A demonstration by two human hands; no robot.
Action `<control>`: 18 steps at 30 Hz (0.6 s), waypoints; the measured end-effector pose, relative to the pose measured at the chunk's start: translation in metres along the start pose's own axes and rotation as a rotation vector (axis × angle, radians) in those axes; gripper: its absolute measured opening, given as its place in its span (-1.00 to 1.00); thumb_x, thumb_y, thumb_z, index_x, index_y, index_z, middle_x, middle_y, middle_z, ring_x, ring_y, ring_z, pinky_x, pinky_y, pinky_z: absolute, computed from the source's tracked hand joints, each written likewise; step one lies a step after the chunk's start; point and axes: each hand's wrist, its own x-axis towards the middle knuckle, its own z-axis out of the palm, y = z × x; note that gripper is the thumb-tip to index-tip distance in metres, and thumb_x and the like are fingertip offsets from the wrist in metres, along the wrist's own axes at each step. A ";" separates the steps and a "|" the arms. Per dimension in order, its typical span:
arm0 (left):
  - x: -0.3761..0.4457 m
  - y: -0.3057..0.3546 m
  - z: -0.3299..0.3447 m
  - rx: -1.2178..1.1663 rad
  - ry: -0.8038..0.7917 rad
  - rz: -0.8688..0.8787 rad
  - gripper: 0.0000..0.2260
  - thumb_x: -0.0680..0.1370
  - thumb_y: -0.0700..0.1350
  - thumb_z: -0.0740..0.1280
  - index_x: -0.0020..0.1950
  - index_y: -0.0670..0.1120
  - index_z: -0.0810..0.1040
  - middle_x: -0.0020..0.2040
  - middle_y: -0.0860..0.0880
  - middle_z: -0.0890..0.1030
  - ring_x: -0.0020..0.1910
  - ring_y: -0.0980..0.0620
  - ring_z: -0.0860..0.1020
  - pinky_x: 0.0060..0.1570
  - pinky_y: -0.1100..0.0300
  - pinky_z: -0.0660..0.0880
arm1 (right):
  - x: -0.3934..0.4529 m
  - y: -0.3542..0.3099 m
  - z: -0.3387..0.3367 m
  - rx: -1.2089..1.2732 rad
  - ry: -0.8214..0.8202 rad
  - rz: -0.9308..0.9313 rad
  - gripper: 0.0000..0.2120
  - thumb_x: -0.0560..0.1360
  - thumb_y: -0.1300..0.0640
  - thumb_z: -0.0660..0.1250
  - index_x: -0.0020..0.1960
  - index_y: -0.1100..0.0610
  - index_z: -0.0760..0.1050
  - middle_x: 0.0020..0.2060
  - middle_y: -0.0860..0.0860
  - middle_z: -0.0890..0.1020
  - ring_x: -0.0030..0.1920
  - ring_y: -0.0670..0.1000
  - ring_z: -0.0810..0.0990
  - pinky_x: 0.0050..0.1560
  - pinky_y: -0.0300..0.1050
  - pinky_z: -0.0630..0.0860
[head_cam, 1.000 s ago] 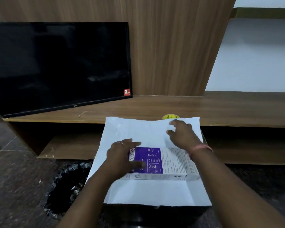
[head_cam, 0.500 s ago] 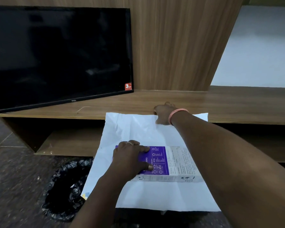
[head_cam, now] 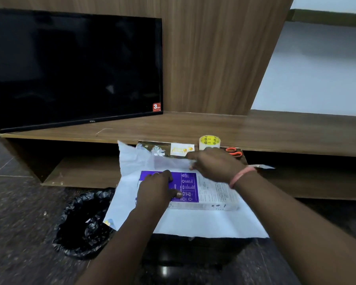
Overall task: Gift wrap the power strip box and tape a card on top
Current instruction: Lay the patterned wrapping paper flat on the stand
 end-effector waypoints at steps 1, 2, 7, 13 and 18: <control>-0.002 0.002 0.003 0.028 0.016 -0.005 -0.55 0.44 0.15 0.54 0.23 -0.02 0.60 0.13 -0.07 0.65 0.13 -0.08 0.57 -0.03 0.16 0.43 | -0.006 -0.004 0.008 -0.016 0.033 -0.016 -0.82 0.64 0.06 0.22 0.16 0.00 0.57 -0.08 0.01 0.66 -0.15 0.03 0.55 -0.34 -0.19 0.26; -0.002 0.004 0.004 0.070 0.040 0.004 -0.59 0.45 0.16 0.52 0.21 -0.01 0.63 0.12 -0.07 0.66 0.10 -0.09 0.58 0.00 0.13 0.46 | -0.012 -0.009 0.017 -0.030 0.067 -0.029 -0.81 0.63 0.06 0.20 0.12 -0.02 0.58 -0.09 0.01 0.67 -0.17 0.04 0.55 -0.36 -0.18 0.25; -0.022 0.001 0.009 0.102 0.083 0.088 -0.69 0.49 0.01 0.50 0.20 -0.03 0.64 0.11 -0.10 0.65 0.12 -0.13 0.55 0.10 0.10 0.44 | -0.043 -0.035 0.060 -0.020 0.133 0.089 -0.86 0.55 0.14 0.24 -0.04 0.01 0.58 -0.22 0.05 0.67 -0.16 0.17 0.61 -0.33 -0.04 0.30; -0.041 -0.005 0.005 0.014 0.039 0.089 -0.79 0.48 -0.27 0.44 0.09 -0.11 0.62 0.09 -0.11 0.59 0.13 -0.10 0.56 0.03 0.15 0.45 | -0.064 -0.061 0.080 0.051 0.177 0.189 -0.74 0.54 0.26 0.22 0.11 0.03 0.59 -0.18 0.11 0.63 -0.10 0.22 0.60 -0.28 -0.05 0.27; -0.054 -0.009 0.007 0.136 0.192 0.115 -0.78 0.35 -0.28 0.55 -0.16 -0.14 0.52 -0.12 -0.16 0.58 -0.09 -0.21 0.55 -0.27 0.06 0.45 | -0.072 -0.071 0.087 0.003 0.245 0.236 -0.71 0.51 0.32 0.31 0.17 0.09 0.61 -0.08 0.13 0.66 -0.05 0.24 0.63 -0.04 0.04 0.53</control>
